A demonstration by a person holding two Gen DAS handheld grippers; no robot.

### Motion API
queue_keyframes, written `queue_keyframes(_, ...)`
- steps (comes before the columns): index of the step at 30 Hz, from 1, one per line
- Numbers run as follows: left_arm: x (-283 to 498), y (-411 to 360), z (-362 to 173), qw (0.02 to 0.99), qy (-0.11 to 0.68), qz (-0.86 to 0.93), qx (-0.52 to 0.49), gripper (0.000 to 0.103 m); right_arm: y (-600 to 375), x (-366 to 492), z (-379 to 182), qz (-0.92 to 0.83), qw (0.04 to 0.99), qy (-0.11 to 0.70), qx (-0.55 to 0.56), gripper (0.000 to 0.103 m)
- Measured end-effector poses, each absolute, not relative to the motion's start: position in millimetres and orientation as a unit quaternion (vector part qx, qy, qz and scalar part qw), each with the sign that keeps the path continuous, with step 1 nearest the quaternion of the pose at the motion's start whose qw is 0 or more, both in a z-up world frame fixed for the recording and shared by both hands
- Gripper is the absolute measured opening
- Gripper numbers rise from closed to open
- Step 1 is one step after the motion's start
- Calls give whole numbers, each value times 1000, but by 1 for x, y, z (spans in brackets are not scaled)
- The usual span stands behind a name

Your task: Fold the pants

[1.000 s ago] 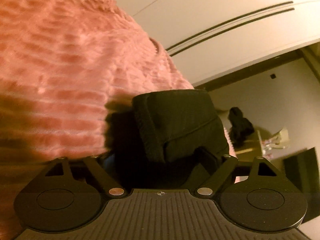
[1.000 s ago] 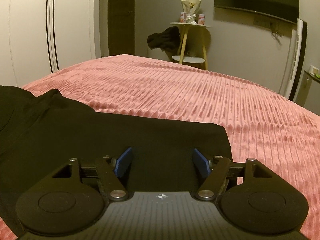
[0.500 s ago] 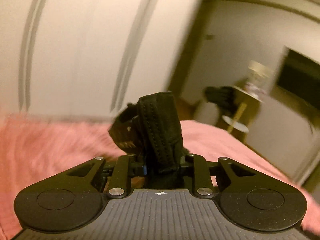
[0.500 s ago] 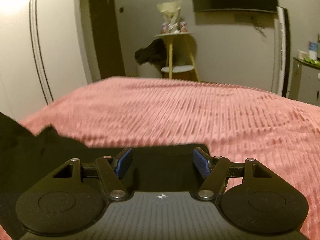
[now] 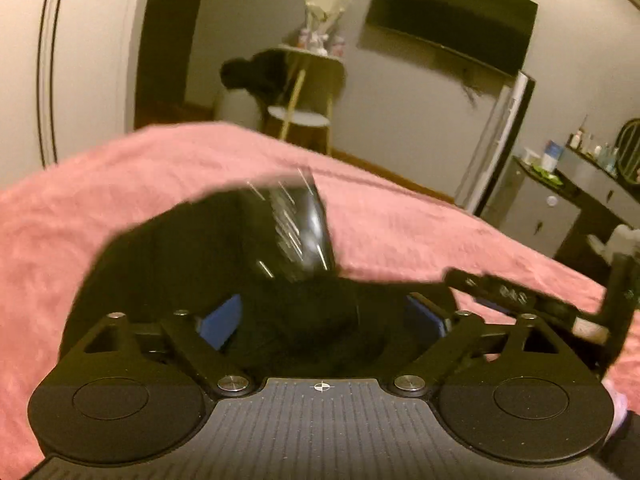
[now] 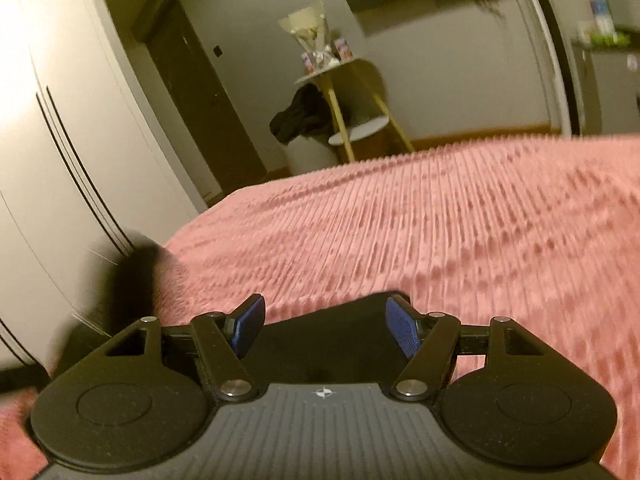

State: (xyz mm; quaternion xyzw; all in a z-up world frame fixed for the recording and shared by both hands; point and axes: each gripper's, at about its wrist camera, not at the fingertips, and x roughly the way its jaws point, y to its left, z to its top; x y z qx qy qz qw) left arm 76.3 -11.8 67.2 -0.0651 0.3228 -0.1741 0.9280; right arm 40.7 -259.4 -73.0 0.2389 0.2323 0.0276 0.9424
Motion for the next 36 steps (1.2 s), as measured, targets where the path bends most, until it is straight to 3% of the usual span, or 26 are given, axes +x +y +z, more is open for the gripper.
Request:
queue_keyframes(7, 89, 44, 48, 931, 344, 32, -120, 97, -277, 64, -104, 133, 845, 330, 399, 68)
queue_keyframes(13, 91, 99, 25, 915, 327, 190, -142, 100, -254, 76, -112, 188, 819, 357, 407, 68)
queue_keyframes(17, 102, 104, 13, 904, 337, 203, -165, 102, -234, 88, -119, 206, 821, 378, 376, 69)
queue_keyframes(27, 94, 121, -3, 894, 341, 193, -215, 103, -207, 126, -133, 255, 770, 398, 429, 76)
queue_keyframes(29, 94, 124, -5, 893, 341, 190, -222, 103, -206, 132, -136, 260, 758, 402, 443, 72)
queue_keyframes(31, 94, 124, -5, 893, 341, 189, -226, 103, -202, 135, -141, 260, 743, 417, 455, 40)
queue_keyframes(34, 93, 126, -6, 892, 340, 188, -232, 103, -198, 141, -151, 264, 720, 430, 477, 38)
queue_keyframes(36, 93, 128, -7, 890, 339, 185, -242, 103, -196, 143, -150, 257, 717, 431, 484, 45)
